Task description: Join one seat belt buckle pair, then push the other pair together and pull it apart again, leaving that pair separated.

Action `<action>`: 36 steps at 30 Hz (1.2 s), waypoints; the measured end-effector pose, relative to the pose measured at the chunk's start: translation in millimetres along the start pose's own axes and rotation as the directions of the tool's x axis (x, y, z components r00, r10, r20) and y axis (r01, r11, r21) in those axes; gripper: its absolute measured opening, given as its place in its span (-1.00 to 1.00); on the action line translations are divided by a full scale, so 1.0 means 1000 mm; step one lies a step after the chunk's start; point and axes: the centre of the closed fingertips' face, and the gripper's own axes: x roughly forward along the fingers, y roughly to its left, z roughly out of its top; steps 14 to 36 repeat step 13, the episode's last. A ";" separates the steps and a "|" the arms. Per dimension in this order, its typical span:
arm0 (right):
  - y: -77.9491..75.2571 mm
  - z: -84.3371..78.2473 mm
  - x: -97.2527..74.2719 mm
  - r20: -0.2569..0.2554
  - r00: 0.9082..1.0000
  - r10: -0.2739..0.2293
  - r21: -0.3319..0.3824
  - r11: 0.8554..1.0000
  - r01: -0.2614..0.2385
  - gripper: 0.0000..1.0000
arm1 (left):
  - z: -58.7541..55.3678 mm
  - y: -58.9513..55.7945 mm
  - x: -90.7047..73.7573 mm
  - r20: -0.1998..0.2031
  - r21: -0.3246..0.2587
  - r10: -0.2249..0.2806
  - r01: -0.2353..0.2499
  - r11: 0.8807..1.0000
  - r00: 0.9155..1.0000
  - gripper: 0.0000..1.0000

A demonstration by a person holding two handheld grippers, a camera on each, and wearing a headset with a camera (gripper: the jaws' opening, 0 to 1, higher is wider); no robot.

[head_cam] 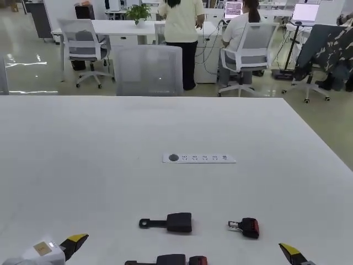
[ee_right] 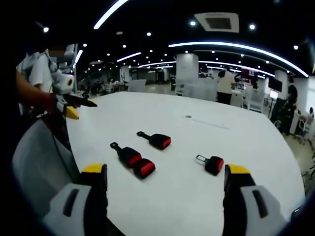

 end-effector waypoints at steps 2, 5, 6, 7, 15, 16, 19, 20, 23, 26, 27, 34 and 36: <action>0.000 0.000 0.000 0.001 1.000 0.002 0.002 1.000 -0.002 1.00 | -0.001 0.001 0.000 0.001 -0.003 0.000 0.000 1.000 1.000 0.92; 0.000 0.001 -0.001 0.004 1.000 -0.002 -0.001 1.000 0.002 1.00 | -0.001 0.002 -0.001 0.004 -0.001 0.002 -0.002 1.000 1.000 0.92; 0.001 0.001 -0.001 0.005 1.000 0.001 0.002 1.000 -0.001 1.00 | -0.001 0.002 -0.001 0.005 -0.003 0.003 -0.003 1.000 1.000 0.91; 0.001 0.001 -0.001 0.004 1.000 0.000 0.001 1.000 0.000 1.00 | -0.001 0.002 -0.002 0.005 -0.005 0.003 -0.003 1.000 1.000 0.91; 0.001 0.001 -0.002 0.005 1.000 0.000 -0.003 1.000 0.000 1.00 | -0.001 0.002 -0.003 0.007 -0.003 0.004 -0.004 1.000 1.000 0.91; 0.001 0.001 -0.002 0.005 1.000 0.000 -0.003 1.000 0.000 1.00 | -0.001 0.002 -0.003 0.007 -0.003 0.004 -0.004 1.000 1.000 0.91; 0.001 0.001 -0.002 0.005 1.000 0.000 -0.003 1.000 0.000 1.00 | -0.001 0.002 -0.003 0.007 -0.003 0.004 -0.004 1.000 1.000 0.91; 0.001 0.001 -0.002 0.005 1.000 0.000 -0.003 1.000 0.000 1.00 | -0.001 0.002 -0.003 0.007 -0.003 0.004 -0.004 1.000 1.000 0.91; 0.001 0.001 -0.002 0.005 1.000 0.000 -0.003 1.000 0.000 1.00 | -0.001 0.002 -0.003 0.007 -0.003 0.004 -0.004 1.000 1.000 0.91; 0.001 0.001 -0.002 0.005 1.000 0.000 -0.003 1.000 0.000 1.00 | -0.001 0.002 -0.003 0.007 -0.003 0.004 -0.004 1.000 1.000 0.91; 0.001 0.001 -0.002 0.005 1.000 0.000 -0.003 1.000 0.000 1.00 | -0.001 0.002 -0.003 0.007 -0.003 0.004 -0.004 1.000 1.000 0.91; 0.001 0.001 -0.002 0.005 1.000 0.000 -0.003 1.000 0.000 1.00 | -0.001 0.002 -0.003 0.007 -0.003 0.004 -0.004 1.000 1.000 0.91; 0.001 0.001 -0.002 0.005 1.000 0.000 -0.003 1.000 0.000 1.00 | -0.001 0.002 -0.003 0.007 -0.003 0.004 -0.004 1.000 1.000 0.91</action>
